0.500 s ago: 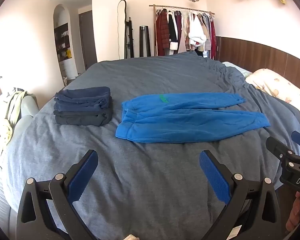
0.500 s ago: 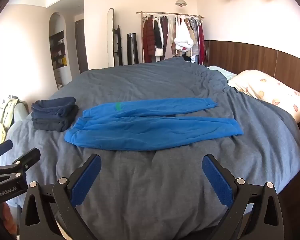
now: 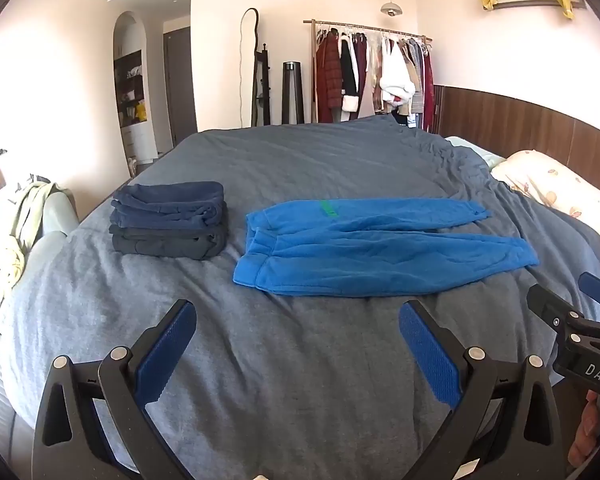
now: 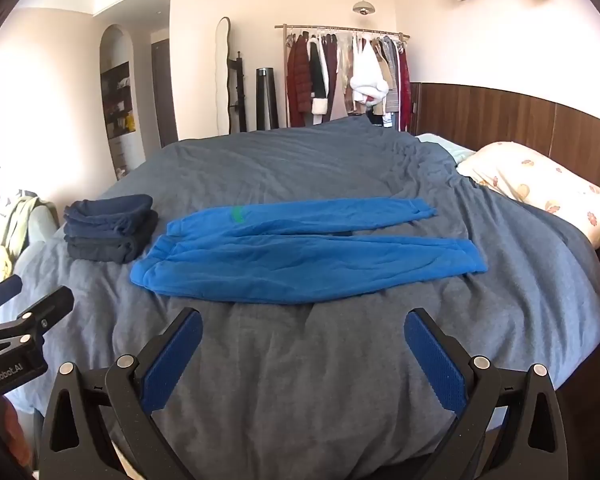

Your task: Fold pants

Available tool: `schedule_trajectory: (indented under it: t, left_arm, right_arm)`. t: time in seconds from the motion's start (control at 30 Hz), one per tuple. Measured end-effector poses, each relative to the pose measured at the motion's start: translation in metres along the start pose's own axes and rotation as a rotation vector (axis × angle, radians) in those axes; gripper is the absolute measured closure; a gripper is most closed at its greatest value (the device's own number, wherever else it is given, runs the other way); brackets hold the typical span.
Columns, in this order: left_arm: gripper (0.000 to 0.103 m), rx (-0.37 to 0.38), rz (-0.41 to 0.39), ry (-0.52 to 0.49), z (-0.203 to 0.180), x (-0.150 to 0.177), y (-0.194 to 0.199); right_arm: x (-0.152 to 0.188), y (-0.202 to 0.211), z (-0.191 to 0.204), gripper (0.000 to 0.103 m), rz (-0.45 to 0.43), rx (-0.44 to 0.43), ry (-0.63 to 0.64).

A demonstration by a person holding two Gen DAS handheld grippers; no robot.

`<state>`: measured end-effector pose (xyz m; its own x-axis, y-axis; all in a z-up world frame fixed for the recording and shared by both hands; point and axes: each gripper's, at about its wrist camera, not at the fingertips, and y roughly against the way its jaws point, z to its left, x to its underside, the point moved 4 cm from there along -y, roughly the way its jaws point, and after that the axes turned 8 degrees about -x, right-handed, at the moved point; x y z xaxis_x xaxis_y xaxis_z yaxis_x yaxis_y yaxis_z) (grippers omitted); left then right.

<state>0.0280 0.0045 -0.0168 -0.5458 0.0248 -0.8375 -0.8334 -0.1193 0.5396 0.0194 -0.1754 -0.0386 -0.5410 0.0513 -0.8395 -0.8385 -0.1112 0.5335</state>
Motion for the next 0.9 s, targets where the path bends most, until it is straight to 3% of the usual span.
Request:
schedule_trajectory:
  t: [0.9]
  left_arm:
    - [0.000,0.002,0.005,0.003,-0.0006,-0.0001,-0.0018]
  right_arm:
    - [0.0043,-0.0048,0.0027,0.001,0.020,-0.007,0.007]
